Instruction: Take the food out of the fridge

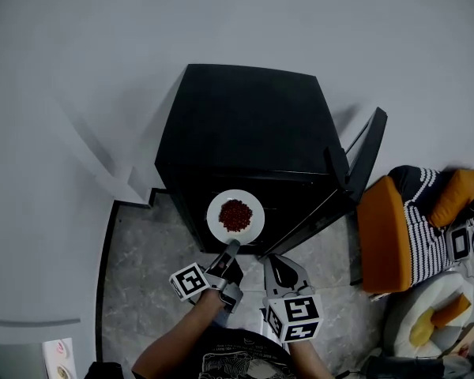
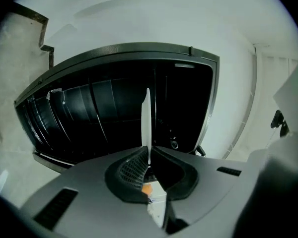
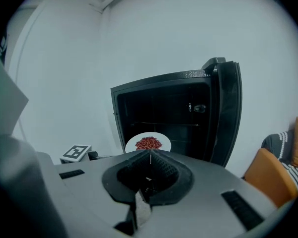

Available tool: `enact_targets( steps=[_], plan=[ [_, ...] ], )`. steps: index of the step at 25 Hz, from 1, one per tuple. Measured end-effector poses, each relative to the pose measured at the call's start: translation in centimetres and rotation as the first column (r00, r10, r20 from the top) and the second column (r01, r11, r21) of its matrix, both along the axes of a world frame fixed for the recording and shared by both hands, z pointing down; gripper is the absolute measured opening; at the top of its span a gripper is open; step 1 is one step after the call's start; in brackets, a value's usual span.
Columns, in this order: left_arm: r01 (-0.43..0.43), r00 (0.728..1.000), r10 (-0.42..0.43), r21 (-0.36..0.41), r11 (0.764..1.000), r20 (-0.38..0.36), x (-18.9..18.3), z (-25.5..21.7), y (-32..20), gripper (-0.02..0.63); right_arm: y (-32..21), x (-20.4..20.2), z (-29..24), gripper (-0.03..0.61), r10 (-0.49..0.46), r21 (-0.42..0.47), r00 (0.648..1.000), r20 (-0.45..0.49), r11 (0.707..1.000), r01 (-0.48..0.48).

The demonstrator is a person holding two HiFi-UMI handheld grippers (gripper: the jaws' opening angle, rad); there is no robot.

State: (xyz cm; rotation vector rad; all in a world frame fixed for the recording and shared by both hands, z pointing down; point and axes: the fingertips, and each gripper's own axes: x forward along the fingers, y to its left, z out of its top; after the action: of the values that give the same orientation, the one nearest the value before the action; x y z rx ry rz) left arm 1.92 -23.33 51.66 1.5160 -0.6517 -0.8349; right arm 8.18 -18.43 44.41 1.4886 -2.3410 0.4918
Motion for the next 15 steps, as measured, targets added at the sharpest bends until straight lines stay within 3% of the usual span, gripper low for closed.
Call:
enact_targets(
  steps=[15],
  plan=[
    [0.068,0.997,-0.069,0.017,0.998,0.026,-0.4,-4.8,8.5,0.023,6.0,0.7,-0.7,0.021,-0.023,0.055,0.999,0.022,0.998,0.022]
  ],
)
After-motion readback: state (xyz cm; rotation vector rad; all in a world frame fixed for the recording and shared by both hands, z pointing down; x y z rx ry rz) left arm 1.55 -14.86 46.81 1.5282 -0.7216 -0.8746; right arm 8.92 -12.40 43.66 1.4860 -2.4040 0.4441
